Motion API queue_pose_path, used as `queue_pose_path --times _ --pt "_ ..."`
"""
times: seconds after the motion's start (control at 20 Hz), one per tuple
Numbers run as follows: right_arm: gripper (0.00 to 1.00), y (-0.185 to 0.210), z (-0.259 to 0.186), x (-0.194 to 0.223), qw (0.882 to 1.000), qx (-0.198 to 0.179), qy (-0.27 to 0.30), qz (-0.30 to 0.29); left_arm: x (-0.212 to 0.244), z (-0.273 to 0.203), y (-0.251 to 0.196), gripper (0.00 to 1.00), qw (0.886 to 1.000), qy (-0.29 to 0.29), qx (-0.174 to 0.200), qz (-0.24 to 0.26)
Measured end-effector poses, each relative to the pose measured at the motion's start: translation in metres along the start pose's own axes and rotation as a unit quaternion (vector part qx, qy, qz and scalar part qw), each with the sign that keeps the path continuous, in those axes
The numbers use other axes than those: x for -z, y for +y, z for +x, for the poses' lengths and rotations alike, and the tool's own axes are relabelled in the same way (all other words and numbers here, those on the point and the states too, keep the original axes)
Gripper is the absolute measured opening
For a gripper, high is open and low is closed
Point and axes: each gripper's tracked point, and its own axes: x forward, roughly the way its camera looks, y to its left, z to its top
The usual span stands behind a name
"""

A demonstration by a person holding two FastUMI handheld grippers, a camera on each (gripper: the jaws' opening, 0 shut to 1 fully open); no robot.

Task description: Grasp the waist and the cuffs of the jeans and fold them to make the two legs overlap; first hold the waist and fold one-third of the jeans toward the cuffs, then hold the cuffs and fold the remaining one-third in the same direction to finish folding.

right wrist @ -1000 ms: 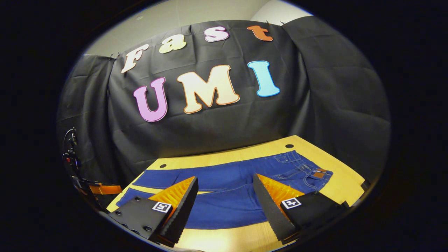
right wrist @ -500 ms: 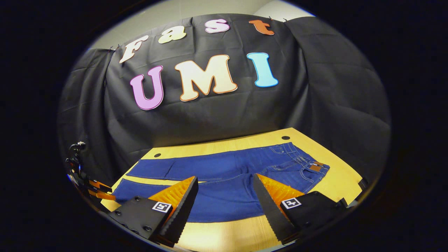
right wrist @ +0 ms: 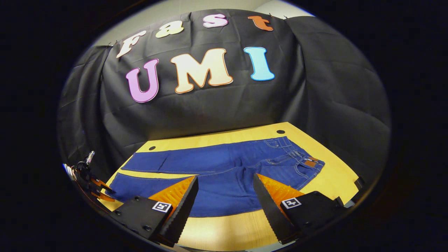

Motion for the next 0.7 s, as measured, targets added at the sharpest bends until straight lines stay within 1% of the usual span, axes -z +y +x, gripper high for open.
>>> queue_pose_path --times 0.25,0.3,0.35,0.55,0.7 --pt "0.98 -0.010 0.002 0.005 1.000 0.017 0.003 0.010 0.006 0.003 -0.002 0.93 1.000 0.024 0.002 0.017" --pt "0.93 -0.012 0.001 0.007 1.000 0.019 0.003 0.014 0.008 0.005 -0.001 0.92 0.999 0.028 0.005 0.018" --pt "0.98 -0.013 0.001 0.006 1.000 0.021 0.003 0.019 0.009 0.007 -0.001 0.92 0.999 0.033 0.005 0.023" --pt "0.98 -0.013 0.004 0.008 1.000 0.022 0.008 0.017 0.009 0.008 -0.001 0.91 0.999 0.038 0.013 0.029" --pt "0.98 -0.010 0.006 0.009 1.000 0.017 0.011 0.015 0.009 0.009 -0.002 0.91 0.997 0.054 0.020 0.046"
